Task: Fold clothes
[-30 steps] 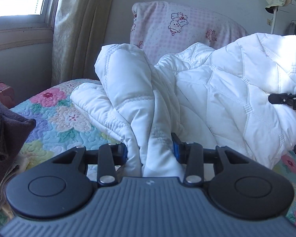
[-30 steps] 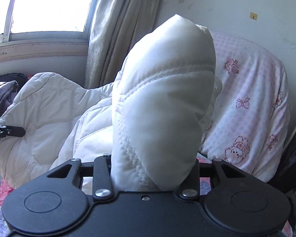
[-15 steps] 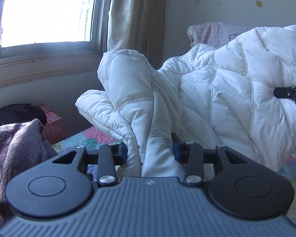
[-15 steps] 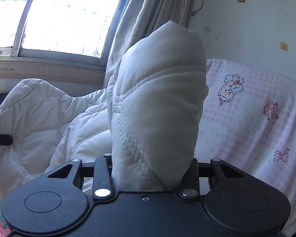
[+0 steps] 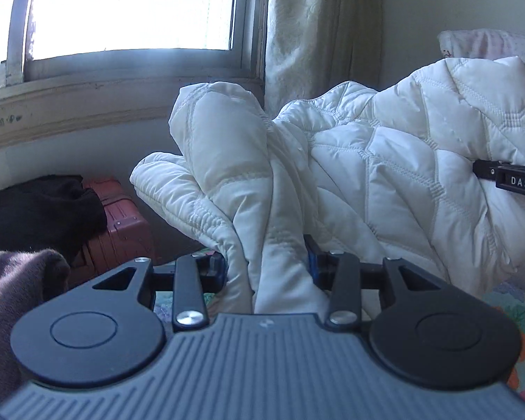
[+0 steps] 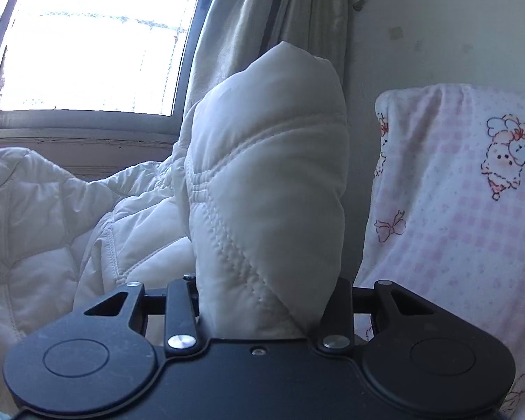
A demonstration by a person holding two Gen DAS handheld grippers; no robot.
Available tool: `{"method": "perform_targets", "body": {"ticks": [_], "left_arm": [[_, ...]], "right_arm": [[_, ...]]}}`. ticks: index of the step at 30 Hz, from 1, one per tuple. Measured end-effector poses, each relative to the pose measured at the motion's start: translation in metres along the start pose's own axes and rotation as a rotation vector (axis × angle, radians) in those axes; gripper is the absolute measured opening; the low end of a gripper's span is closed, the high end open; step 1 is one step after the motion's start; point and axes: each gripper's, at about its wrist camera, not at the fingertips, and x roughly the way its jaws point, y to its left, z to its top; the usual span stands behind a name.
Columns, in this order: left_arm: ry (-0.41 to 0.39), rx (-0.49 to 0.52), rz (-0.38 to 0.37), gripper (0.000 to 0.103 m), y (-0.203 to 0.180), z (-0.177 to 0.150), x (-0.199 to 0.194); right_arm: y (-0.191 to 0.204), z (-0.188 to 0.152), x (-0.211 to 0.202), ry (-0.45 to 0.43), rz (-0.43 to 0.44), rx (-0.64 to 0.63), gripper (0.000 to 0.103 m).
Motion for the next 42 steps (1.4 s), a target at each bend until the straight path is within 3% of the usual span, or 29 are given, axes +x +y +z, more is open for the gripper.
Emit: {"method": "perform_targets", "body": {"ticks": [5, 8, 11, 14, 16, 18, 21, 26, 28, 33, 36, 38, 40, 42], "left_arm": [[0.096, -0.024, 0.099, 0.040, 0.007, -0.062, 0.037], [0.106, 0.022, 0.143, 0.042, 0.014, -0.092, 0.049], [0.078, 0.092, 0.149, 0.043, 0.014, -0.106, 0.050], [0.090, 0.033, 0.142, 0.043, 0.019, -0.097, 0.044], [0.104, -0.009, 0.132, 0.043, 0.022, -0.093, 0.046], [0.118, -0.005, 0.110, 0.052, 0.024, -0.104, 0.048], [0.129, 0.027, 0.069, 0.053, 0.029, -0.102, 0.044], [0.136, -0.006, 0.073, 0.057, 0.026, -0.091, 0.042], [0.129, 0.001, 0.084, 0.057, 0.024, -0.089, 0.042], [0.196, -0.044, 0.072, 0.057, 0.029, -0.086, 0.046], [0.238, -0.072, 0.027, 0.057, 0.028, -0.083, 0.045], [0.243, 0.007, -0.015, 0.057, 0.020, -0.084, 0.042], [0.257, 0.066, -0.055, 0.058, 0.014, -0.085, 0.039], [0.284, 0.049, -0.104, 0.060, 0.019, -0.084, 0.033]], "right_arm": [[0.023, -0.050, 0.063, 0.118, -0.026, 0.026, 0.045], [0.043, -0.069, 0.075, 0.102, -0.077, -0.050, 0.045], [0.032, -0.056, 0.067, 0.092, -0.039, 0.070, 0.045], [0.029, -0.040, 0.078, 0.078, -0.002, 0.045, 0.045], [0.028, -0.034, 0.089, 0.089, 0.018, 0.023, 0.051], [0.015, -0.039, 0.093, 0.108, -0.010, 0.060, 0.065], [-0.005, -0.047, 0.096, 0.133, -0.066, 0.128, 0.077], [-0.026, -0.058, 0.037, -0.052, -0.317, 0.271, 0.096], [-0.033, -0.064, 0.020, -0.031, -0.292, 0.357, 0.096], [-0.041, -0.092, -0.009, 0.101, -0.212, 0.569, 0.095], [-0.042, -0.126, 0.013, 0.243, -0.105, 0.748, 0.095], [-0.040, -0.140, 0.037, 0.291, -0.013, 0.837, 0.095], [-0.026, -0.137, 0.059, 0.306, 0.022, 0.778, 0.086], [-0.002, -0.122, 0.075, 0.310, -0.026, 0.570, 0.078]]}}
